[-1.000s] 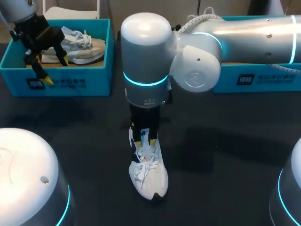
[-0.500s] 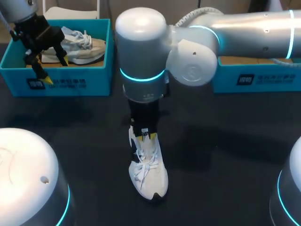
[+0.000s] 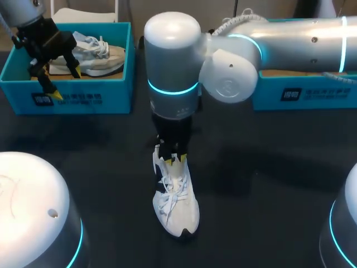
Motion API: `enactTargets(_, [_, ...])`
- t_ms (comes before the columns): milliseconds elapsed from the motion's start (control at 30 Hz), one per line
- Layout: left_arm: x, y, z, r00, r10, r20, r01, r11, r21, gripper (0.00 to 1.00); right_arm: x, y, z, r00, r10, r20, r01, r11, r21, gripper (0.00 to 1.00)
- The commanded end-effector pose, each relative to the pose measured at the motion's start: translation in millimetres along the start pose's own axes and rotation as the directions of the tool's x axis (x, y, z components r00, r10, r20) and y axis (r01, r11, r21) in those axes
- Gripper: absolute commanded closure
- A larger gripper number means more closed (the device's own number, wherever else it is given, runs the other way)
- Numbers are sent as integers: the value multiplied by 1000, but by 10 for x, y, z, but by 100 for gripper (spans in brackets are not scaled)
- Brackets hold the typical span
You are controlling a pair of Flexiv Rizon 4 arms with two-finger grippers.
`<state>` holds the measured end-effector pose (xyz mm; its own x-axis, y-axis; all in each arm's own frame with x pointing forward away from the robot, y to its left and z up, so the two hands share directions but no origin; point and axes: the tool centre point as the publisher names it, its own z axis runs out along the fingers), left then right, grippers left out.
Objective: Take the shoe out of the shoebox, open the shoe tongue, remove and reinsert the insole, then place the shoe into the shoebox
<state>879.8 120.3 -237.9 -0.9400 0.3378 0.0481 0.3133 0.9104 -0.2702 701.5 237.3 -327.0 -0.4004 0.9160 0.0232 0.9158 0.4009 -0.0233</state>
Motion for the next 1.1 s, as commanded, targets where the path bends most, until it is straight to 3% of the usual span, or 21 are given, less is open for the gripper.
enactTargets(33, [7, 2, -1, 1000, 0, 0, 0, 1000, -3, 0, -101, -59, -432, 961, -276, -26, 275, 960, -54, 73])
enactTargets(100, [7, 2, -1, 1000, 0, 0, 0, 1000, -3, 0, -137, -11, -489, 912, -409, -18, 408, 912, -48, 67])
enactTargets(233, [7, 2, -1, 1000, 0, 0, 0, 1000, -3, 0, -138, 99, -590, 723, -690, -18, 688, 723, -60, 50])
enactTargets(300, [7, 2, -1, 1000, 0, 0, 0, 1000, -3, 0, -137, 147, -617, 640, -768, -16, 767, 641, -33, 2])
enactTargets(367, [7, 2, -1, 1000, 0, 0, 0, 1000, -3, 0, -122, 189, -632, 543, -840, -12, 840, 543, -5, 0])
enactTargets(433, [7, 2, -1, 1000, 0, 0, 0, 1000, -3, 0, -80, 197, -641, 355, -933, -59, 934, 356, -4, 0])
enactTargets(733, [7, 2, -1, 1000, 0, 0, 0, 1000, -3, 0, -80, 197, -641, 355, -933, -59, 934, 356, -4, 0])
enactTargets(800, [7, 2, -1, 1000, 0, 0, 0, 1000, -3, 0, -16, 314, -617, 319, -946, -56, 946, 315, 77, 0])
enactTargets(900, [7, 2, -1, 1000, 0, 0, 0, 1000, -3, 0, 15, 444, -584, 240, -970, -23, 966, 237, 104, 0])
enactTargets(1100, [7, 2, -1, 1000, 0, 0, 0, 1000, -3, 0, 30, 628, -520, 193, -981, 11, 973, 193, 130, 0])
